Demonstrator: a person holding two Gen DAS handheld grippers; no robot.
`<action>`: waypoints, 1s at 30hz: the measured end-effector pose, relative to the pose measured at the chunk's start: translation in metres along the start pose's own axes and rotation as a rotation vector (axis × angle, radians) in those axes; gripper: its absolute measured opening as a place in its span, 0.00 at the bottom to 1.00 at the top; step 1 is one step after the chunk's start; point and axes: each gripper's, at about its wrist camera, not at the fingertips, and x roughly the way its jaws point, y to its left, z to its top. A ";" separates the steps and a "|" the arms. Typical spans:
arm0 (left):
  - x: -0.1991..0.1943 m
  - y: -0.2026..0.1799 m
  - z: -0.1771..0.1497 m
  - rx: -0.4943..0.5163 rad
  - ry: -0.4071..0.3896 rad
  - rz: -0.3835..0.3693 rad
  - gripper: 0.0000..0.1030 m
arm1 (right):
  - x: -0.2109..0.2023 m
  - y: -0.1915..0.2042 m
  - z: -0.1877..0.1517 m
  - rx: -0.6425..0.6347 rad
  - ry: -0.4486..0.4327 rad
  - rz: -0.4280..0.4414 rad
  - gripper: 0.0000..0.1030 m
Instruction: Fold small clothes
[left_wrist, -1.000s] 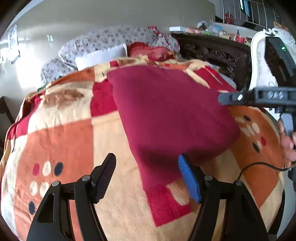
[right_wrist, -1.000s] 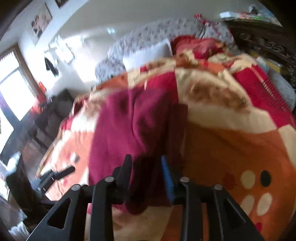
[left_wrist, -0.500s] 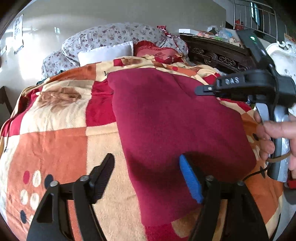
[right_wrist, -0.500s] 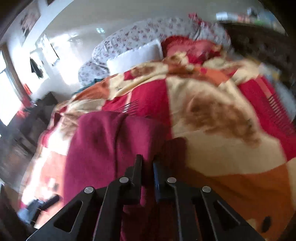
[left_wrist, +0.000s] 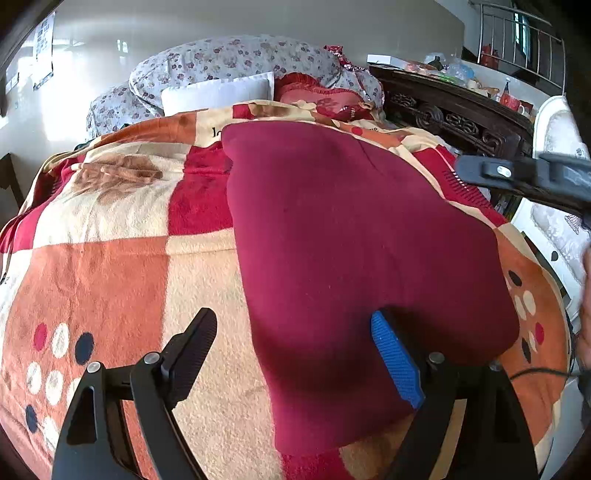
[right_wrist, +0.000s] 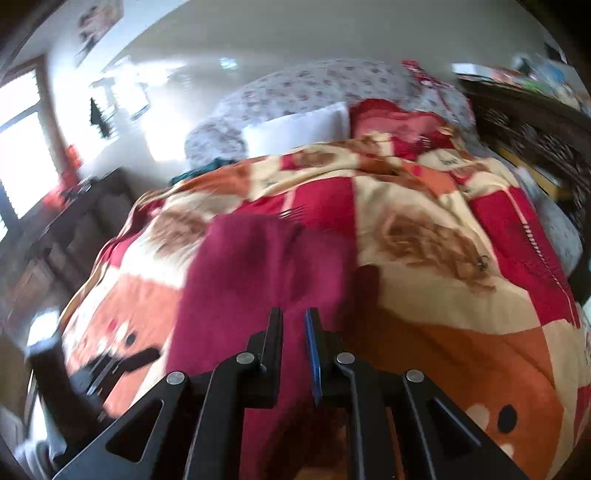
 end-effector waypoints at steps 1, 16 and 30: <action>0.000 0.000 0.000 -0.002 0.002 0.000 0.82 | 0.003 0.004 -0.006 -0.025 0.022 -0.022 0.13; -0.009 -0.010 -0.006 0.007 -0.001 0.056 0.82 | -0.014 -0.002 -0.043 0.054 0.028 -0.058 0.13; -0.020 -0.002 -0.009 -0.020 0.022 0.053 0.82 | 0.001 -0.033 -0.065 0.205 0.057 0.020 0.36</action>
